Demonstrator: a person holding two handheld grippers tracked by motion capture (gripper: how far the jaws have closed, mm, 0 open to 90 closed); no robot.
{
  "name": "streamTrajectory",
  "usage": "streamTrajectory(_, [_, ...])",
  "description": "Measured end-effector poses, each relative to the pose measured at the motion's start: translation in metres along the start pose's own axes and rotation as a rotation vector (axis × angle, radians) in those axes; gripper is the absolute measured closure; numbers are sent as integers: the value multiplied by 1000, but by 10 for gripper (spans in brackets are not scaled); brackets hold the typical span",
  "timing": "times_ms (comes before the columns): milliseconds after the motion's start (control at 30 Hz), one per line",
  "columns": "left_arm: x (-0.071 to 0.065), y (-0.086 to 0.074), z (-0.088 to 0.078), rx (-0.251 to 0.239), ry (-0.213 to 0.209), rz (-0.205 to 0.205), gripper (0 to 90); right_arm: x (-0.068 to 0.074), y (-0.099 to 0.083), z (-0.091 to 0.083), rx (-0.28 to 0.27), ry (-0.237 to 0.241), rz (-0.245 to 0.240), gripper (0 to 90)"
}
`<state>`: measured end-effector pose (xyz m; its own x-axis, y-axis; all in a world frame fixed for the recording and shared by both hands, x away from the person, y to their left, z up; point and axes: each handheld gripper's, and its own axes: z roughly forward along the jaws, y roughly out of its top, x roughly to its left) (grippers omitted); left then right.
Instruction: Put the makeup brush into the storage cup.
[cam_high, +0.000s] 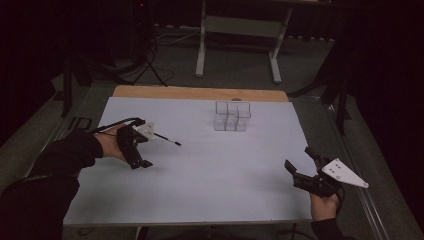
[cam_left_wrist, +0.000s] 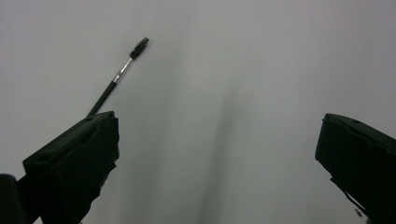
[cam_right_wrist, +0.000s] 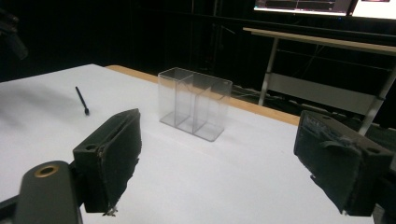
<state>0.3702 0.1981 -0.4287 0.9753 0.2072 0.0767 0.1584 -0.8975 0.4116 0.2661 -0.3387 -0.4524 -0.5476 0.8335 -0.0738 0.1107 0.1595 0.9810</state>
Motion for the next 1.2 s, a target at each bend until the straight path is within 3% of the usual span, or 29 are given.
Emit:
streamTrajectory(133, [5,3,2,4,-3,16,3,0,0,0,1,0,1,148])
streamTrajectory(233, [13,8,5,23,11,51,4,0,-1,1,5,-1,7,149])
streamTrajectory(767, [43,17,27,65,-11,71,15,-2,-3,0,6,2,5,149])
streamTrajectory(1200, [64,31,53,104,-51,152,92,-1,-4,-1,12,0,-15,148])
